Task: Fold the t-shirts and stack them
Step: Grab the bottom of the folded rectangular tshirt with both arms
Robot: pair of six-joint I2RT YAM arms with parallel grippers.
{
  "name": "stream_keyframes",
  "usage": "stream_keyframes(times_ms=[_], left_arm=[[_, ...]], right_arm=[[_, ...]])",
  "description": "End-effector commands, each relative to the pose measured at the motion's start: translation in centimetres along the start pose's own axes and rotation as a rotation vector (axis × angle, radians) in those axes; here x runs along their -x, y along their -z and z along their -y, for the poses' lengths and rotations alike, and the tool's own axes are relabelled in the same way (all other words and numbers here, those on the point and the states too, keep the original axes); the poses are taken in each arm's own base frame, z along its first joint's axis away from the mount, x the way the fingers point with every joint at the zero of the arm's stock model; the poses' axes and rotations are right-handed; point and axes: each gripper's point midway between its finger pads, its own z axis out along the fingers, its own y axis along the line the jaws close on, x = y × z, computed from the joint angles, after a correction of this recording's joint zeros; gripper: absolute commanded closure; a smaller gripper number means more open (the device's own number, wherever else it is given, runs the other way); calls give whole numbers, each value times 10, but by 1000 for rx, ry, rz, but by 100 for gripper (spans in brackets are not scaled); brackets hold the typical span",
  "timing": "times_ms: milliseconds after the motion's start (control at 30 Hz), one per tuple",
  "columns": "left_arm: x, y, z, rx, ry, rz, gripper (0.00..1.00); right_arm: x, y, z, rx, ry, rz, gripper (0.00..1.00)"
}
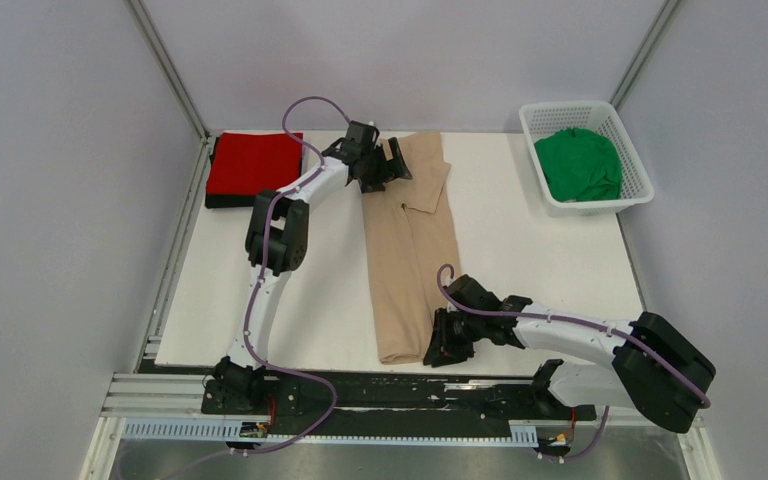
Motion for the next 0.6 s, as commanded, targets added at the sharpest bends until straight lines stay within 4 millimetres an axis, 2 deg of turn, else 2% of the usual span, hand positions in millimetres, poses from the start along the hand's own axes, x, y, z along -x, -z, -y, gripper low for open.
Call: stream_keyframes(times_ms=[0, 100, 200, 267, 300, 333, 367, 467, 500, 533, 567], left_arm=[[-33, -15, -52, 150, -24, -100, 0], [-33, -10, -47, 130, -56, -117, 0], [-31, -1, -36, 94, -93, -125, 0], [-26, 11, -26, 71, -131, -116, 0], [-18, 23, -14, 52, -150, -94, 0], [-18, 29, -11, 51, -168, -94, 0], [-10, 44, 3, 35, -191, -68, 0], [-7, 75, 21, 37, -266, -36, 0], [-9, 93, 34, 32, -291, -21, 0], [-12, 101, 32, 67, -309, -14, 0], [-21, 118, 39, 69, -330, -11, 0]], right_arm=[[-15, 0, 12, -23, -68, -40, 70], [-12, 13, 7, -19, -40, 0, 62], [0, 35, -13, 27, 45, 75, 44], [10, 52, -28, 61, 103, 136, 29], [15, 59, -32, 63, 130, 169, 19], [21, 66, -34, 59, 152, 209, 8], [30, 71, -32, 34, 161, 261, 1], [63, 89, -18, -78, 107, 440, 0], [74, 96, -12, -113, 74, 491, 0], [81, 102, -7, -138, 42, 519, 0], [87, 106, -3, -145, 10, 536, 0]])
